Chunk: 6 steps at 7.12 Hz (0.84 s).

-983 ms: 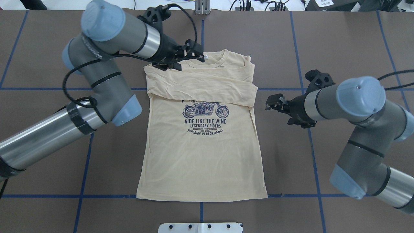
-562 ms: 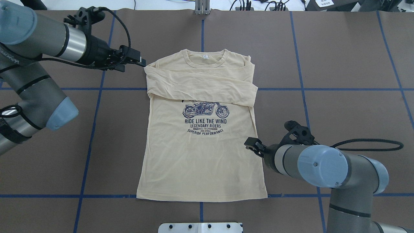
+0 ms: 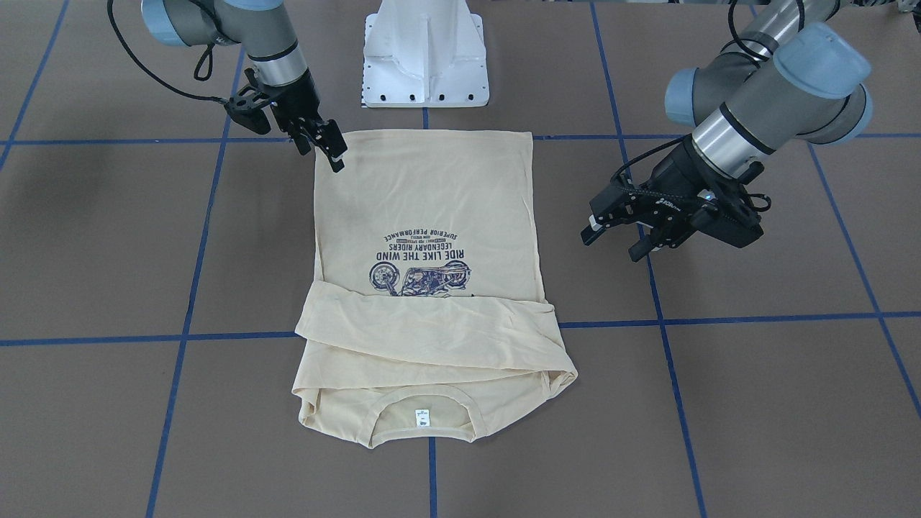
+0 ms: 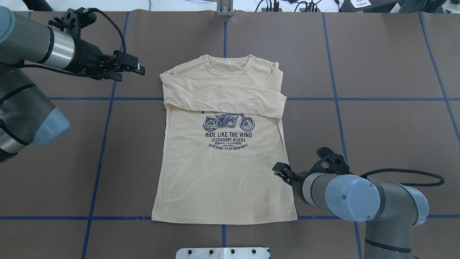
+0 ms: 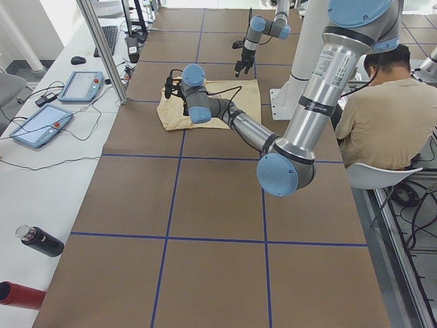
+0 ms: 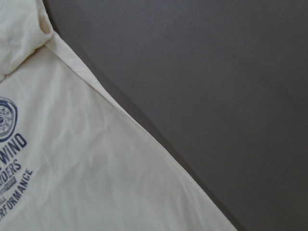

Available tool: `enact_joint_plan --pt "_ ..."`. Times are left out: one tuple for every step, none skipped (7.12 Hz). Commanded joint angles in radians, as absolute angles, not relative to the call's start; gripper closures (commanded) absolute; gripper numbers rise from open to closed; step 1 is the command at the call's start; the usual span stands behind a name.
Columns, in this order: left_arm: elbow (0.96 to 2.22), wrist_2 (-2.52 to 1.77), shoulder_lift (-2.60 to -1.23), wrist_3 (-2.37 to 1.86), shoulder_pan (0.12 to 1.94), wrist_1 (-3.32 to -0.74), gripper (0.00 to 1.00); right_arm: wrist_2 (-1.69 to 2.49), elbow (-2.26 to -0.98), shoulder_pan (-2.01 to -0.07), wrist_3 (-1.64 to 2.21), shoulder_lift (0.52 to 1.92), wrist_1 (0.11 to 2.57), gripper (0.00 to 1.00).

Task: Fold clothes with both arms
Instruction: 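Withdraw the left gripper while the right gripper moves to the hem nearest the robot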

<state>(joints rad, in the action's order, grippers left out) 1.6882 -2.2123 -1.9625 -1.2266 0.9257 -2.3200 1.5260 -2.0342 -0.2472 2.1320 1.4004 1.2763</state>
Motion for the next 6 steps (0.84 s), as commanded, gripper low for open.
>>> enact_joint_plan --pt "1.687 -2.209 -1.959 -1.230 0.922 -2.318 0.05 1.534 -2.036 -0.201 2.166 1.413 1.305 0.02" --pt "1.687 -2.207 -1.957 -1.233 0.923 -2.318 0.04 1.531 -2.036 -0.177 2.187 1.425 1.304 0.02" --pt "1.689 -2.204 -1.956 -1.239 0.923 -2.318 0.03 1.523 -2.034 -0.149 2.212 1.431 1.304 0.04" --pt "1.689 -2.204 -1.956 -1.239 0.922 -2.318 0.02 1.523 -2.034 -0.138 2.212 1.445 1.304 0.05" --pt "1.689 -2.204 -1.956 -1.239 0.923 -2.318 0.02 1.523 -2.034 -0.134 2.212 1.448 1.304 0.06" --pt "1.690 -2.204 -1.956 -1.241 0.923 -2.318 0.02 1.525 -2.034 -0.127 2.212 1.448 1.304 0.08"
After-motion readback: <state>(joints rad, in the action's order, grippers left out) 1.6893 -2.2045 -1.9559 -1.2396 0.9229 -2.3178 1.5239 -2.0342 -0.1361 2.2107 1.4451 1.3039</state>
